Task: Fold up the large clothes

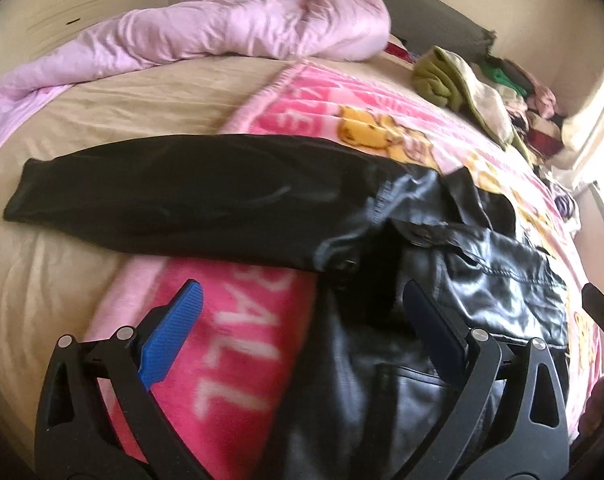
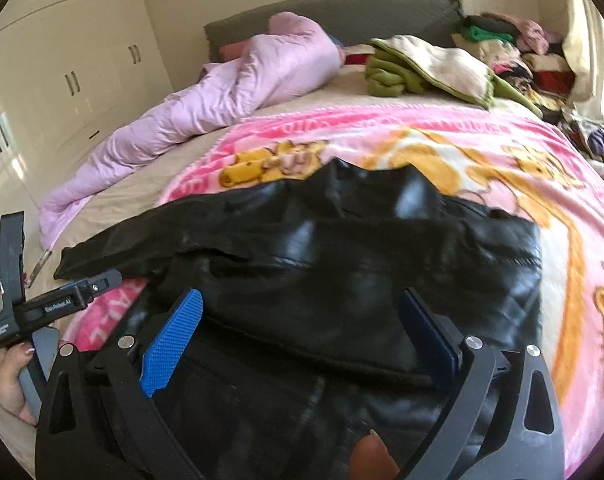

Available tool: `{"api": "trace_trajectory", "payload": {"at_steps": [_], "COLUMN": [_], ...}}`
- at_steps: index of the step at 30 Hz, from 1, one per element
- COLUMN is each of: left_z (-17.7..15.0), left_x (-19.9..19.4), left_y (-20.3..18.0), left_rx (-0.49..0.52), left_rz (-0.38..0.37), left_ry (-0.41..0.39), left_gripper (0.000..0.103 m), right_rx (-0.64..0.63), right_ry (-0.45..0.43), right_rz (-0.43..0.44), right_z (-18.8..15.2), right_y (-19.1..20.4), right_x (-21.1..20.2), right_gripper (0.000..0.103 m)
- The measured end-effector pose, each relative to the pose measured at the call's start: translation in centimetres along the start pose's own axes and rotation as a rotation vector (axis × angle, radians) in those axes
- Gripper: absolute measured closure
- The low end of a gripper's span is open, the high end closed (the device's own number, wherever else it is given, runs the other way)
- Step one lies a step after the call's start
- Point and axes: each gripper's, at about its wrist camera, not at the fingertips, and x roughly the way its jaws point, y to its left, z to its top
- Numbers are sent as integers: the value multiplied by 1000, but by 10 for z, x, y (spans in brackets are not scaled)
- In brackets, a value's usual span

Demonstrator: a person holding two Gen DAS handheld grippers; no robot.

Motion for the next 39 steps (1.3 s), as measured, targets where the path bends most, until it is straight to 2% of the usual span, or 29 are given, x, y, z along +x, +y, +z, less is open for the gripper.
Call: {"api": "trace_trajectory", "payload": {"at_steps": [20, 26, 35, 39], "left_z": [21, 24, 21, 19], "left_x": [-8, -10, 1, 10], "left_y": [103, 141, 199, 217], "left_rx": [-191, -283, -424, -473], "left_rz": [95, 105, 155, 154], "left_ry": [-56, -98, -86, -74], "left_gripper": [9, 9, 9, 9], "right_rx": [-116, -162, -203, -212], "right_ry": [-1, 18, 47, 67], "right_rz": [108, 133, 157, 165], "right_z": [38, 40, 36, 31], "right_y": [102, 126, 159, 168], "right_x": [44, 60, 82, 92], "right_gripper": [5, 4, 4, 4]}}
